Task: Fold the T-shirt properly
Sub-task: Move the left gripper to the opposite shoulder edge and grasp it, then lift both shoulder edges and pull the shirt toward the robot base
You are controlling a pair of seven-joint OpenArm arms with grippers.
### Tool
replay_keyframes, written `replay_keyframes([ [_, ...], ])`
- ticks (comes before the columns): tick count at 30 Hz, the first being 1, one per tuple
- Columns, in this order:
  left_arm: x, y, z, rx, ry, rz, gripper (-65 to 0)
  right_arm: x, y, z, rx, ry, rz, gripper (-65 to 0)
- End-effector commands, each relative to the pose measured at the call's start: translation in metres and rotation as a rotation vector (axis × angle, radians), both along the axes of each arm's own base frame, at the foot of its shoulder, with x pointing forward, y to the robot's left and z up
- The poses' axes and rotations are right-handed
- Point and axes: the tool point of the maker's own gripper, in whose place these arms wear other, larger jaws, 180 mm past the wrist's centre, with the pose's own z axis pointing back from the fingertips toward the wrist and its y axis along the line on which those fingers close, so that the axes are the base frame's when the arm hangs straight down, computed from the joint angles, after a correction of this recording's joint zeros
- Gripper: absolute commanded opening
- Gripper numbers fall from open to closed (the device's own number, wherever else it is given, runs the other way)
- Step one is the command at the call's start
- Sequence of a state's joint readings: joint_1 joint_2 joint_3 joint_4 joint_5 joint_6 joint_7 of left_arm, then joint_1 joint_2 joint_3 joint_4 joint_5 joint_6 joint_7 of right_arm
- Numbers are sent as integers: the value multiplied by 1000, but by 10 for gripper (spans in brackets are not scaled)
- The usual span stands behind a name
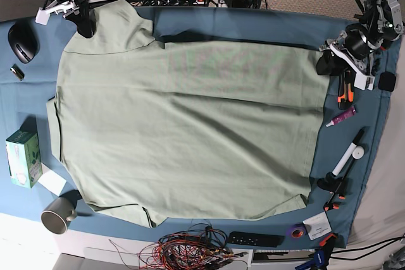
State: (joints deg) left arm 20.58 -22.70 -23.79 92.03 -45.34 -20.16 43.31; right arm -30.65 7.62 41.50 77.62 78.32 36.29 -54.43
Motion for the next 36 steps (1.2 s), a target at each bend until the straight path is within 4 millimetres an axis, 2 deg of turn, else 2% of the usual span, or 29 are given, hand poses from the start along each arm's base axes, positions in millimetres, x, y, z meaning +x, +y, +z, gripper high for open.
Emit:
replay_keyframes([
  [1, -36, 30, -32, 170, 208, 8, -394, -19, 4, -19, -21, 128, 52, -650],
  [4, -39, 30, -34, 175, 225, 1, -394, -19, 4, -19, -21, 126, 50, -650],
  [18, -52, -7, -27, -29, 222, -71, -394, -19, 4, -19, -21, 125, 50, -650],
  [27, -49, -22, -18, -104, 176, -124, -396, -17, 3, -16, -13, 108, 36, -650],
  [36, -48, -23, -16, -108, 166, -130, -574, -13, 3, -11, 11, 79, 20, -650],
])
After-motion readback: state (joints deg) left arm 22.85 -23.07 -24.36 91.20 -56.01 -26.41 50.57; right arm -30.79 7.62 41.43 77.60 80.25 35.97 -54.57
